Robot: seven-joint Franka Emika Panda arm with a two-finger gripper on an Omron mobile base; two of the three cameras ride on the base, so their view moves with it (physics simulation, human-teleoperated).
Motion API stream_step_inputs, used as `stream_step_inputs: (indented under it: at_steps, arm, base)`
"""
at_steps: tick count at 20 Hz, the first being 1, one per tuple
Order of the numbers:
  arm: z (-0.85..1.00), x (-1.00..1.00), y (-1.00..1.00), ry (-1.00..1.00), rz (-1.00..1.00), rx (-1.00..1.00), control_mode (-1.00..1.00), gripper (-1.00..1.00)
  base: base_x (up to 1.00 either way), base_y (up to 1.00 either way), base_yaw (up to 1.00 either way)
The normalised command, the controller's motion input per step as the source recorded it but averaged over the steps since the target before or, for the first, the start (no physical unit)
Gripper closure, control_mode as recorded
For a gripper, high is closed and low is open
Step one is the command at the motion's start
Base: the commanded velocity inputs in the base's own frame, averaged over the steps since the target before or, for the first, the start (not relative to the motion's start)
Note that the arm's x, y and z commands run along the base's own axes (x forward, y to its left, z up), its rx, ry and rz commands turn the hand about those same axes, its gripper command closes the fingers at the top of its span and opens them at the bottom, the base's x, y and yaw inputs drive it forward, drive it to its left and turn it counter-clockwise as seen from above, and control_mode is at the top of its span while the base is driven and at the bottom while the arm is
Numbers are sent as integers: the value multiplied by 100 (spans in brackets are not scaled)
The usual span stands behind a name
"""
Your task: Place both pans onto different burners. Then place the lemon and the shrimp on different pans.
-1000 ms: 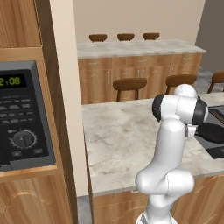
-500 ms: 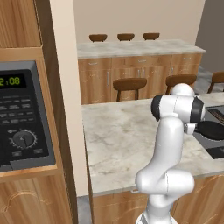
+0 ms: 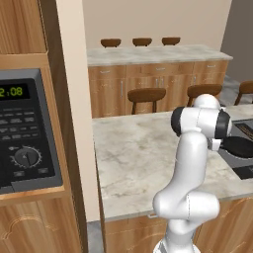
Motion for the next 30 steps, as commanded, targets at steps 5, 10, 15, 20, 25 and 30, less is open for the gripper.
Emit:
stream_step_inputs:
  at_steps: [5, 10, 15, 20, 25, 30]
  arm:
    - [0, 0, 0, 0, 0, 0, -100, -100]
    - [15, -2, -14, -1, 0, 0, -100, -100]
    - [86, -27, -2, -23, 3, -1, -100, -100]
    - [64, -14, 28, -14, 15, -1, -100, -100]
    - [36, -23, 71, -10, 40, -10, -100, -100]
    - [28, -52, 88, -8, 48, -11, -100, -100]
  base:
    - [0, 0, 0]
    - [0, 0, 0]
    - [0, 0, 0]
    - [0, 0, 0]
    - [0, 0, 0]
    - [0, 0, 0]
